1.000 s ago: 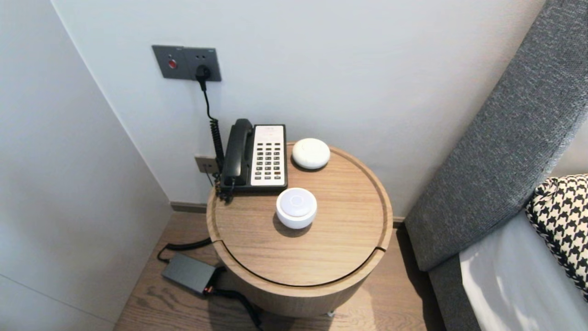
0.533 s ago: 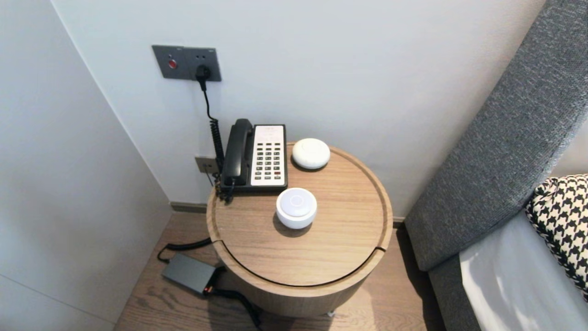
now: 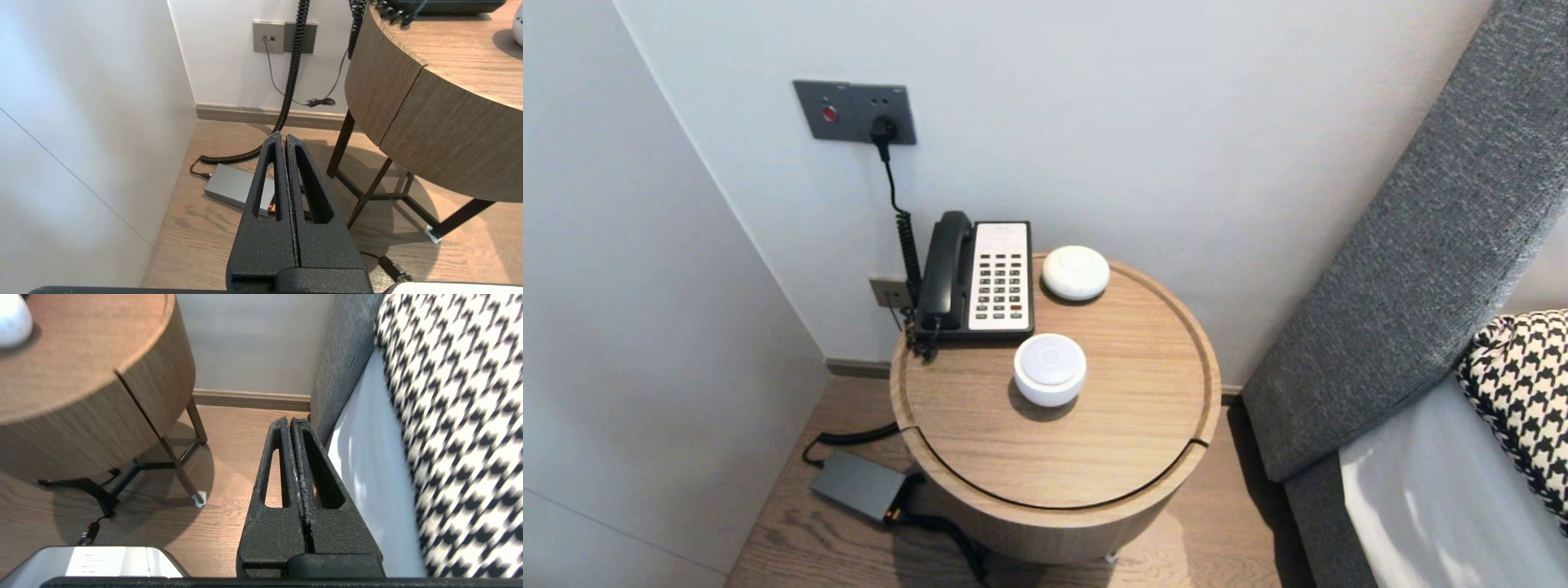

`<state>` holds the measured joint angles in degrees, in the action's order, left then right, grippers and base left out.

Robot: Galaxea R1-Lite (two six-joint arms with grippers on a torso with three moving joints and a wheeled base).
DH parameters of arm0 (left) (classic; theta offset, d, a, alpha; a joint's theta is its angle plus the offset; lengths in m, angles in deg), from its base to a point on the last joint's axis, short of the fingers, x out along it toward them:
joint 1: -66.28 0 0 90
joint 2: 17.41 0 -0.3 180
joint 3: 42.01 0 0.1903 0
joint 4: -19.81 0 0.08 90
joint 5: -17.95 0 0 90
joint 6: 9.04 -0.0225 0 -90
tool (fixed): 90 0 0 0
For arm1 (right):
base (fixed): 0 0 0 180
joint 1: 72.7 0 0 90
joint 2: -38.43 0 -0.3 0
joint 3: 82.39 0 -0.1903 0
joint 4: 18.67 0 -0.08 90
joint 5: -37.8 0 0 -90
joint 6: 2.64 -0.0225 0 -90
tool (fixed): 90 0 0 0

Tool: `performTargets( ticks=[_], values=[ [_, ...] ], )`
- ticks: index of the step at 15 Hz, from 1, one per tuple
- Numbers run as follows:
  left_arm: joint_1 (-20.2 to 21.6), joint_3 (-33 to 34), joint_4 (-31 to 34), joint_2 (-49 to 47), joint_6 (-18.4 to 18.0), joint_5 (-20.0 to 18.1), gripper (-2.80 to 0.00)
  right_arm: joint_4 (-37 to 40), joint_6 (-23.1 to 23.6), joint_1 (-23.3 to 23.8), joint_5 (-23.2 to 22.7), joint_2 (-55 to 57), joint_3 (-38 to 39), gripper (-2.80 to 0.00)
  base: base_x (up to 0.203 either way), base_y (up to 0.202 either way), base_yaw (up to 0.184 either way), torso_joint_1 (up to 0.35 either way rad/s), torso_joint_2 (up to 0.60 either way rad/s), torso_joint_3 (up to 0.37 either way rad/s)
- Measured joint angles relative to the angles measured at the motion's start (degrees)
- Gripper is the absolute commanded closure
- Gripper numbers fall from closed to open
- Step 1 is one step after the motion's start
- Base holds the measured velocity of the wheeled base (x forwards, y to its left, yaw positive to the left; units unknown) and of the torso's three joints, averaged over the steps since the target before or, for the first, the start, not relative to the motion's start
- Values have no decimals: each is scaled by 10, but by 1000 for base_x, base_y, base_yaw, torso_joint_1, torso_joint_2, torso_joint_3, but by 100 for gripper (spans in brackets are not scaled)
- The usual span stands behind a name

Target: Open the nightstand drawer

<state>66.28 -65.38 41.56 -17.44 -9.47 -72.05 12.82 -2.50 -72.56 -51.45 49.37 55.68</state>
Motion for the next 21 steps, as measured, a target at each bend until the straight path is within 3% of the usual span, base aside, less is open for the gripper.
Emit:
performTargets(
  ticks=[5,8,12,15,17,21],
  values=[
    [0,0,0,0,0,0,0,5,-33,7,8,234,-126,0,0,0,0,0,0,0],
    [0,0,0,0,0,0,0,22,-75,-22,20,383,-250,0,0,0,0,0,0,0],
    [0,0,0,0,0,0,0,53,-142,-195,114,538,-350,0,0,0,0,0,0,0],
    [0,0,0,0,0,0,0,59,-183,-312,168,627,-380,0,0,0,0,0,0,0],
    [0,0,0,0,0,0,0,60,-202,-358,183,668,-384,0,0,0,0,0,0,0],
    [0,0,1,0,0,0,0,56,-260,-407,183,737,-388,0,0,0,0,0,0,0]
  ],
)
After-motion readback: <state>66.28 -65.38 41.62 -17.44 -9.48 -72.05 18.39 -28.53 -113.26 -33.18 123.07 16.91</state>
